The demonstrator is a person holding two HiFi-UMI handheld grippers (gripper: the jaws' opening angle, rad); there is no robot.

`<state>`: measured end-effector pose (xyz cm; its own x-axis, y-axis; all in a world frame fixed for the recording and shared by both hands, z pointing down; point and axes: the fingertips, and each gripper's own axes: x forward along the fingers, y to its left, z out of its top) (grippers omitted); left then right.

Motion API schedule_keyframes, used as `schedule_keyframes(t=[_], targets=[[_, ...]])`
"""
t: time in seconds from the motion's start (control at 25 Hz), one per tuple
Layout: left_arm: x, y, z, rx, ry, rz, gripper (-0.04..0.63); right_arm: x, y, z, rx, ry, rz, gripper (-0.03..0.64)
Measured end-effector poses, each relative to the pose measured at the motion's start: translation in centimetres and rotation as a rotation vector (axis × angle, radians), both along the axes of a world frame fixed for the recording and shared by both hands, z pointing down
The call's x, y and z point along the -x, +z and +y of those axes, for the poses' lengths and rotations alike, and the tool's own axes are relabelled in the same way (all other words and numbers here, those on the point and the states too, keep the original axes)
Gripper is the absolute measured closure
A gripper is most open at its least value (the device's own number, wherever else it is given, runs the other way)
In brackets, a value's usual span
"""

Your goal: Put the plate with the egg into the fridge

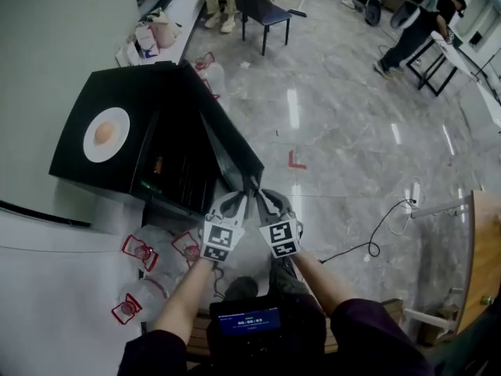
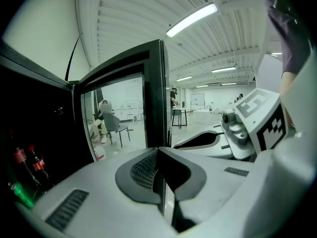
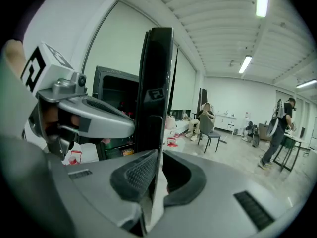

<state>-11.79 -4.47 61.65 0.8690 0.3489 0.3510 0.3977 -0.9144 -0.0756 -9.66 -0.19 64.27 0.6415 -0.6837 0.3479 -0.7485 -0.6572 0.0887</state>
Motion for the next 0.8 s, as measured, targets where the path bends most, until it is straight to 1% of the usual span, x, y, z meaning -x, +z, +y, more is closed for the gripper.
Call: schedule_keyframes(t=[0.04, 0.12, 0.2, 0.4, 0.6, 0.68, 0.8], targets=[[-0.7, 0.0, 0.8, -0.002, 0.000, 0.000, 0.586, -0.5, -0.2, 1.3, -0.011, 0.010, 0.012, 0.574], [-2.3, 0.1, 2.3, -0.006, -0.003, 0.002, 0.586, -1.7, -0.4, 3.8, -0.031, 0.019, 0.026, 0.607], [-3.9, 0.2, 3.8, -0.005, -0.014, 0.000, 0.586, -2.9, -0.6, 5.8, -0.043, 0.009, 0.035, 0.607], [-8.4, 0.4, 7.4, -0.018, -0.039, -0.007, 0.586, -6.3, -1.3, 9.3, -0.050, -0.058, 0.078, 0.609], [-13.4, 0.9, 10.3, -0.006, -0.059, -0.009, 0.586, -10.3, -1.3, 12.1, -0.045, -0.100, 0.099, 0.609], [-14.6, 0.8, 11.1, -0.005, -0.074, -0.004, 0.586, -11.4, -1.6, 13.1, -0.043, -0.121, 0.109, 0.609], [-15.5, -0.6, 11.6, -0.005, -0.105, 0.031, 0.586, -13.0, -2.9, 14.0, -0.050, -0.159, 0.114, 0.609]])
